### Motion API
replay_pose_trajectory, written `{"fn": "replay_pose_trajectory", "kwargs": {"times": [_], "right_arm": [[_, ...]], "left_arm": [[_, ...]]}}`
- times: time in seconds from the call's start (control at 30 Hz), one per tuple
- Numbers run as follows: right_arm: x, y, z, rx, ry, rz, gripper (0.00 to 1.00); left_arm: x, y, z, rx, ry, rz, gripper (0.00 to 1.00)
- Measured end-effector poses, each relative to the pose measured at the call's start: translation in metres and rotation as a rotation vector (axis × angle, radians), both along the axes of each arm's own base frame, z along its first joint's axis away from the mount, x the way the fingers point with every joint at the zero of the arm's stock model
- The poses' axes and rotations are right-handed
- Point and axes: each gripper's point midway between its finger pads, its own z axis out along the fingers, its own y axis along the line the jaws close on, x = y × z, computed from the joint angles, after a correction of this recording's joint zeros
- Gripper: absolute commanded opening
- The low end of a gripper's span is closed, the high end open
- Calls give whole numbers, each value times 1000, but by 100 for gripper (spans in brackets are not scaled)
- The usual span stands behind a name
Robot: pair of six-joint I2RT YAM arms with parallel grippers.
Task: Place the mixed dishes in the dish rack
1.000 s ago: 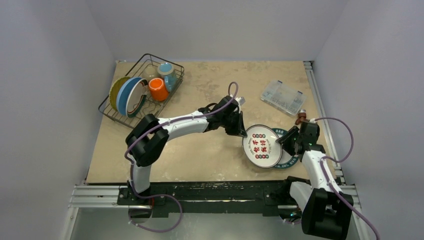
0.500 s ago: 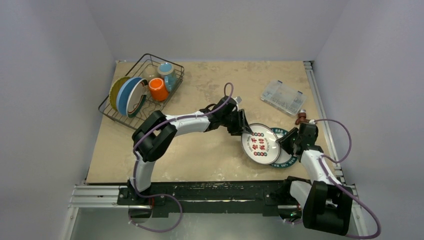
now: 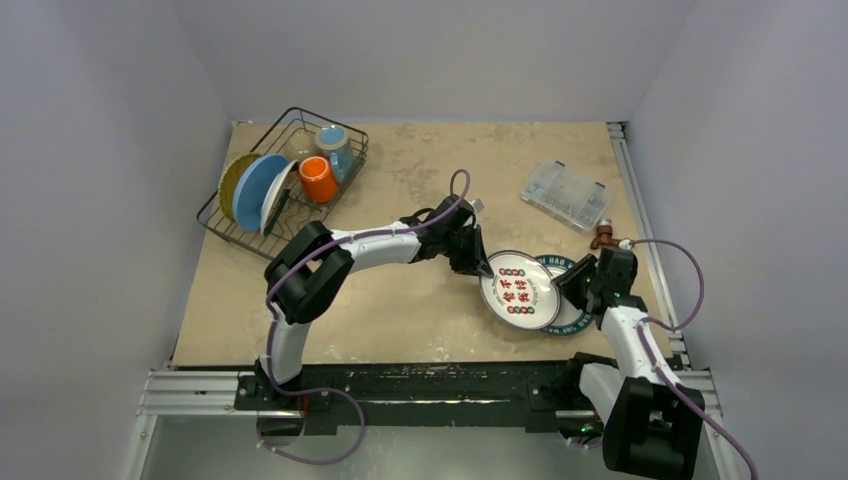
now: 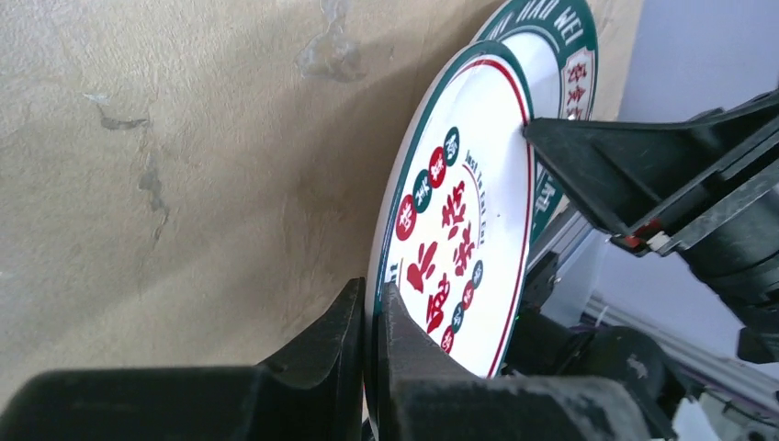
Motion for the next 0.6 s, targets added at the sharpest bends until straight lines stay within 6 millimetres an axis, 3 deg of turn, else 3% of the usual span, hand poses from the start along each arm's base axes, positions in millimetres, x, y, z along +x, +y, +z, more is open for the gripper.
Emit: {"fn": "replay_pose_trajectory", "kwargs": {"times": [0.13,0.27,0.33,0.43,0.5,0.6], "right_arm": [[2,6,11,3,-47,31,51],[10,13,38,-44,-147,98,70],[17,17,61,-86,-224,147,75],[29,24,91,-136,-347,217,80],[32,29,98,-145,-399,253,80],[33,35,94,-139,-414,293,80]], "left_arm": [[-5,5,8,36,-44,-65,0],[-10,19,44,54,-144,-134,0],[-6,36,73,64,-228,-142,0],[3,73,134,64,-404,-126,0],[9,100,171,82,-539,-103,0],[17,151,222,187,-758,-61,0]]}}
